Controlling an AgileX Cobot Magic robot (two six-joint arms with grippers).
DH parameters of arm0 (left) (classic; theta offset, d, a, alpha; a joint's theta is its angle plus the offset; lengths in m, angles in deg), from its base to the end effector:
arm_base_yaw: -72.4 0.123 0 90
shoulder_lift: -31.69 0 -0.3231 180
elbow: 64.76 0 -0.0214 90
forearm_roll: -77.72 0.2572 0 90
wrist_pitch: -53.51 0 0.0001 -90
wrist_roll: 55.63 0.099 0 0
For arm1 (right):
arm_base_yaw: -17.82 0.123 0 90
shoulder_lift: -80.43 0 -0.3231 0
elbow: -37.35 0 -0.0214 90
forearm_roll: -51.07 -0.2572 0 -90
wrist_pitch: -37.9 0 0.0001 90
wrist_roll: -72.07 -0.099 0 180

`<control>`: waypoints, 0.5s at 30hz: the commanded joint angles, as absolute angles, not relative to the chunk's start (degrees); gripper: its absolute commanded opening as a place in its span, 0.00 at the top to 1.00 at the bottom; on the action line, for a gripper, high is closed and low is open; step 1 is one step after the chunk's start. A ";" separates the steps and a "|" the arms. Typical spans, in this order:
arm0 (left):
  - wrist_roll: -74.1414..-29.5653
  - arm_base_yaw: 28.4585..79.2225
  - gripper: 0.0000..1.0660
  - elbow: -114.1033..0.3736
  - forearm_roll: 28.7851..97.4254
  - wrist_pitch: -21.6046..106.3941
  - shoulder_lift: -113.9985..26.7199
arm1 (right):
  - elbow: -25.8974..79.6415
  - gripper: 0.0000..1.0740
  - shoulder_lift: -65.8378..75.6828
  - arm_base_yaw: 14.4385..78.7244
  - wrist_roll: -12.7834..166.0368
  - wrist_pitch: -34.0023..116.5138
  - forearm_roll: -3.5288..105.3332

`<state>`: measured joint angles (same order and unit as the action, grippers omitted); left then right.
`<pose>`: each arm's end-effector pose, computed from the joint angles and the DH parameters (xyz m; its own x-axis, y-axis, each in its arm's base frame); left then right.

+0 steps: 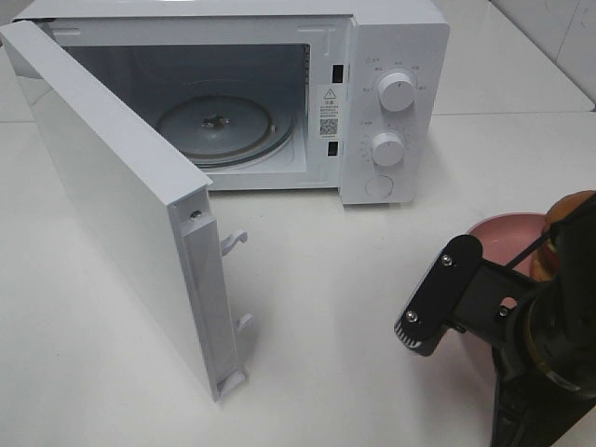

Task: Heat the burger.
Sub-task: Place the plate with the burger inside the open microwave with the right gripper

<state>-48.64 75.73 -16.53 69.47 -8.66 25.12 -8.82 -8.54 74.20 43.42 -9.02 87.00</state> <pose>-0.0347 -0.0146 0.2815 -0.4452 0.0281 -0.8950 0.0799 0.9968 -0.0084 0.1444 0.1404 0.1896 -0.5816 -0.8088 -0.0865 -0.7130 0.5581 -0.4244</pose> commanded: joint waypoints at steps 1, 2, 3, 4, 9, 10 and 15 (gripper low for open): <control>-48.64 75.96 0.06 -16.30 69.41 -7.97 25.98 | -9.00 1.00 -7.97 74.37 47.21 -10.34 90.15; -48.64 75.96 0.06 -16.30 69.41 -7.97 25.98 | -9.00 1.00 -7.97 74.37 47.21 -10.34 90.15; -48.64 75.96 0.06 -16.30 69.41 -7.97 25.98 | -9.00 1.00 -7.97 74.37 49.50 -9.82 90.15; -48.64 75.96 0.06 -16.30 69.41 -7.97 25.98 | -9.00 1.00 -7.97 74.37 49.50 -9.82 90.15; -48.64 75.96 0.06 -16.30 69.41 -7.97 25.98 | -9.00 0.99 -7.97 74.37 56.66 -6.56 91.98; -48.64 75.96 0.06 -16.30 69.41 -7.97 25.98 | -9.00 0.99 -7.97 74.37 56.66 -6.56 91.98; -48.64 75.96 0.06 -16.30 69.41 -7.97 25.98 | -9.00 0.99 -7.97 74.37 57.86 -3.12 97.03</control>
<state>-48.64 75.73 -16.53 69.47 -8.66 25.12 -8.82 -8.54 74.31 57.06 -3.35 91.64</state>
